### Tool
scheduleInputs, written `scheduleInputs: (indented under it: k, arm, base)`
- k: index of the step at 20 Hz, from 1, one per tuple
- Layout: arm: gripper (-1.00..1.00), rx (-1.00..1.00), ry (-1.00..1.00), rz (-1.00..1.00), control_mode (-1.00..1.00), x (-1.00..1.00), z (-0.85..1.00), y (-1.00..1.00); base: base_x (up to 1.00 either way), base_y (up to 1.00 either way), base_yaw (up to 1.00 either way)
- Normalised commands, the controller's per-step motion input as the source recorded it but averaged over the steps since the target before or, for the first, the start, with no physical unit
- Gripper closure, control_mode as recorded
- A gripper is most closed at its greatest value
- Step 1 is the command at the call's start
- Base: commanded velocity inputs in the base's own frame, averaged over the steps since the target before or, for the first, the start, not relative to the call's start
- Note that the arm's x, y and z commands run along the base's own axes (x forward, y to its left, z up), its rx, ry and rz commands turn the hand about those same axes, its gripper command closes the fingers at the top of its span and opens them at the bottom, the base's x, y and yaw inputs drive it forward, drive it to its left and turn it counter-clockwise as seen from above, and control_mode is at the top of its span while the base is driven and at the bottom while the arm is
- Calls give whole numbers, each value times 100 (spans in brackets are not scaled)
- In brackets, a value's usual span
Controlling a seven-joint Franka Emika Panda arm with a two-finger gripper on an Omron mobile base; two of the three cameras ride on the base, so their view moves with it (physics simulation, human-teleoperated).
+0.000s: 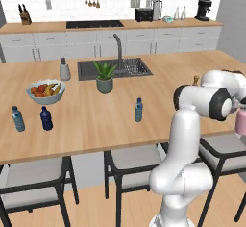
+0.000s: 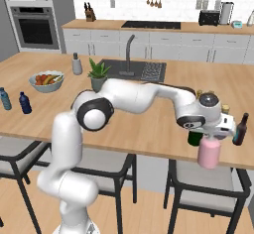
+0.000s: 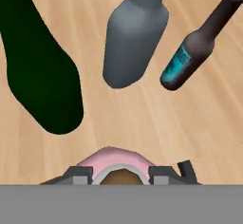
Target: Move the plastic bottles in the middle to the plastics group, and the glass bottles in the middle to the glass group.
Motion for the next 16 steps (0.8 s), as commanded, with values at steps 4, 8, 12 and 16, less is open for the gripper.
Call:
scheduleInputs:
  k: [4,8,12,16]
  arm:
    - [100,12,-5,0,-100,43,0,-30]
    - [100,10,-19,0,-100,33,6,-26]
    - [100,4,-27,0,-100,0,7,-12]
    - [100,0,-21,0,-100,1,-6,-3]
  base:
    - [0,0,0]
    - [0,0,0]
    - [0,0,0]
    - [0,0,0]
